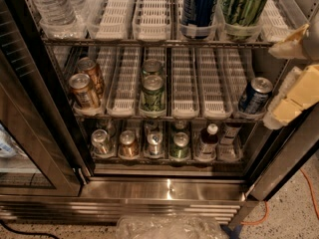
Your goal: Pick pepsi can from top shelf of fridge
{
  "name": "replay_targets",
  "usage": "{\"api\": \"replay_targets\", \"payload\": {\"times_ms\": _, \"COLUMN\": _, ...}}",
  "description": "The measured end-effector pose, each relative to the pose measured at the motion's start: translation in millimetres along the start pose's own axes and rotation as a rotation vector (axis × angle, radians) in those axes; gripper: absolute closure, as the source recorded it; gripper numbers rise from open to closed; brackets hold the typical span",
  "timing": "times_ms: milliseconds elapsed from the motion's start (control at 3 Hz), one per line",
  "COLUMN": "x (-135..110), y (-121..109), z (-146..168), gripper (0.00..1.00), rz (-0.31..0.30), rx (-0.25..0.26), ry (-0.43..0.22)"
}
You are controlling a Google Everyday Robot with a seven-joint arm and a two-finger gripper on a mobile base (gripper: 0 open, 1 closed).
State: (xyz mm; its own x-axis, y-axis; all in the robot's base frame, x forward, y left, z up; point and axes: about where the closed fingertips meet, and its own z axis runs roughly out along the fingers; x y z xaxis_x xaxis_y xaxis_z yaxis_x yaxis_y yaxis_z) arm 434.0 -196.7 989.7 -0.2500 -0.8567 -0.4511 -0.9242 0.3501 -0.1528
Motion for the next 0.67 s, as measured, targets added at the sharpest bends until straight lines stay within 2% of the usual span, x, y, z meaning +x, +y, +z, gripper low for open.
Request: {"api": "replay_targets", "payload": {"times_ms": 667, "x": -51.2, "y": 21.2, "z": -14.1, "gripper": 0.00, "rz": 0.226, "rx": -0.026, "ry": -0.339}}
